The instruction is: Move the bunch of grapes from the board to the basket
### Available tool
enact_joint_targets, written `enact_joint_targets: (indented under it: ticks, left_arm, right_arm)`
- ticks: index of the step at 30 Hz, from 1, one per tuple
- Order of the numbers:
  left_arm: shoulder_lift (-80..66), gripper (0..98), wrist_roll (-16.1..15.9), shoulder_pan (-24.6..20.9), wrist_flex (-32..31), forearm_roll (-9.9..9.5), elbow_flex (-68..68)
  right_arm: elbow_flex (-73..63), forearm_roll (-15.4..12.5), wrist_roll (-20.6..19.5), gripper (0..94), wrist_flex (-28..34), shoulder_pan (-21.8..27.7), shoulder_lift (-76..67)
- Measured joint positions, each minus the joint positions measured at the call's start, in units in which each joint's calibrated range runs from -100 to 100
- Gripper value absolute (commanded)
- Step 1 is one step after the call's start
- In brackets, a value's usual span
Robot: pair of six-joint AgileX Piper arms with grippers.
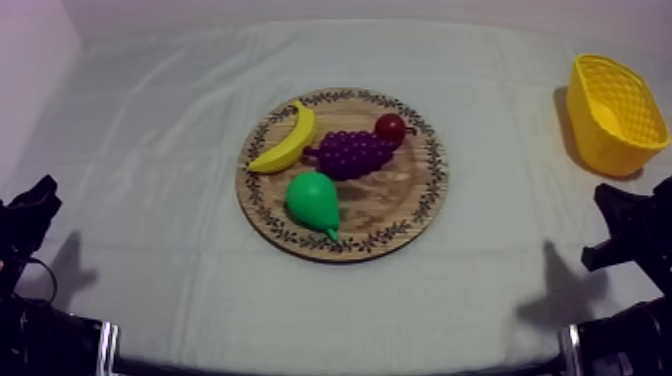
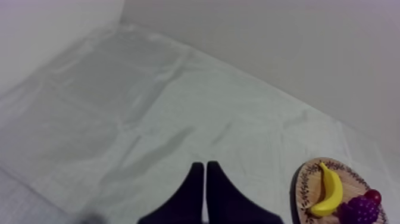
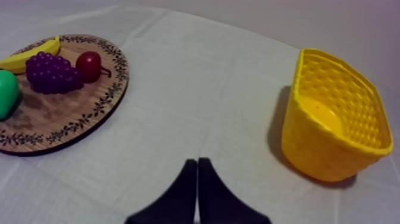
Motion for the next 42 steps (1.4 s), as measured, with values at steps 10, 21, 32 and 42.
enact_joint_targets:
  ticks: [10, 21, 32, 42]
  left_arm:
    - [0.00, 0.1, 0.03, 0.00, 0.00, 0.00, 0.00]
    - [0.00, 0.1, 0.03, 0.00, 0.00, 0.00, 0.00]
    - [0.00, 0.1, 0.03, 0.00, 0.00, 0.00, 0.00]
    - [0.00, 0.1, 0.03, 0.00, 0.00, 0.00, 0.00]
  right_arm:
    - [0.00, 0.00, -0.14, 0.5, 0.00, 0.00, 0.00]
    - [0.00, 0.00, 1.95, 0.5, 0.00, -0.17, 0.00]
    - [-0.85, -0.06, 2.91, 0.5, -2.67, 0.69, 1.76]
    - [-17.31, -5.67, 6.02, 0.5, 1.30, 1.38, 17.85]
